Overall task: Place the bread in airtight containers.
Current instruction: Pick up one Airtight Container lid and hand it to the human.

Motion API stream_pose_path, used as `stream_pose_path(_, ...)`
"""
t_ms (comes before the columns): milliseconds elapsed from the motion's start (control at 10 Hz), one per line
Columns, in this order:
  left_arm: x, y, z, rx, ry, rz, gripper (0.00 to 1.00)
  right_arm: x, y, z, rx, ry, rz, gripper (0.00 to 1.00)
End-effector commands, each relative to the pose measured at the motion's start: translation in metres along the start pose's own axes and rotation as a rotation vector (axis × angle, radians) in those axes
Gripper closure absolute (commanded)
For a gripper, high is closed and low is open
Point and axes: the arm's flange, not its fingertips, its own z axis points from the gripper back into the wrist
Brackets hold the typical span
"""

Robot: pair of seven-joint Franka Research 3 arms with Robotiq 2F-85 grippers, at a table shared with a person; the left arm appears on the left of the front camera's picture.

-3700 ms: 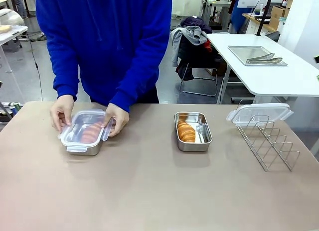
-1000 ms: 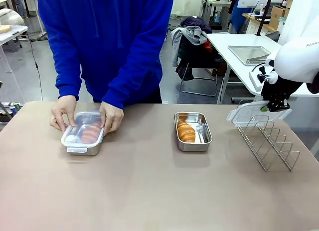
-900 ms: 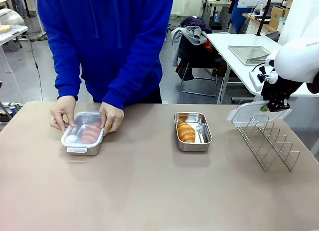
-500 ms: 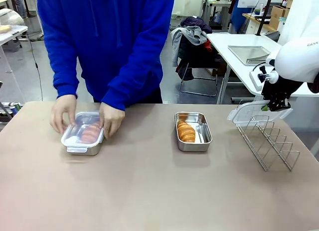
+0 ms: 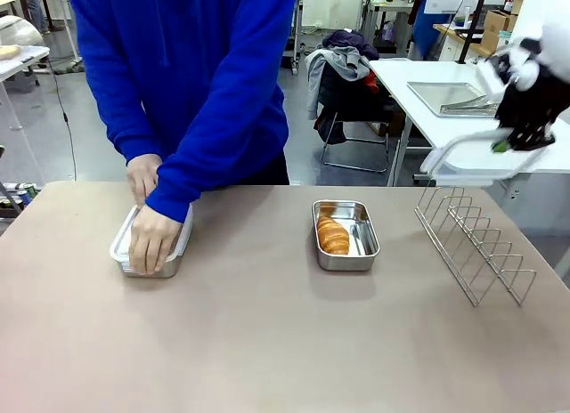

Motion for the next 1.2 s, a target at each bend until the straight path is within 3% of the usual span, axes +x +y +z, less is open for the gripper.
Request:
stream_pose_path(0, -0.001, 0.000, -0.001, 0.000, -0.022, -0.021, 0.00, 0.017, -0.004, 0.040, -0.015, -0.006, -0.013, 0.96)
stream_pose_path(300, -0.001, 0.000, -0.001, 0.000, -0.022, -0.021, 0.00, 0.046, 0.014, 0.089, -0.238, -0.071, 0.164, 0.96)
stream_pose_path(500, -0.001, 0.000, -0.001, 0.000, -0.022, -0.021, 0.00, 0.066, 0.032, 0.102, -0.337, -0.168, 0.310, 0.96)
stream_pose_path(800, -0.001, 0.000, -0.001, 0.000, -0.022, -0.021, 0.00, 0.088, 0.043, 0.090, -0.385, -0.297, 0.532, 0.96)
stream_pose_path(1100, -0.001, 0.000, -0.001, 0.000, -0.022, -0.021, 0.00, 0.103, 0.036, 0.048, -0.415, -0.331, 0.602, 0.96)
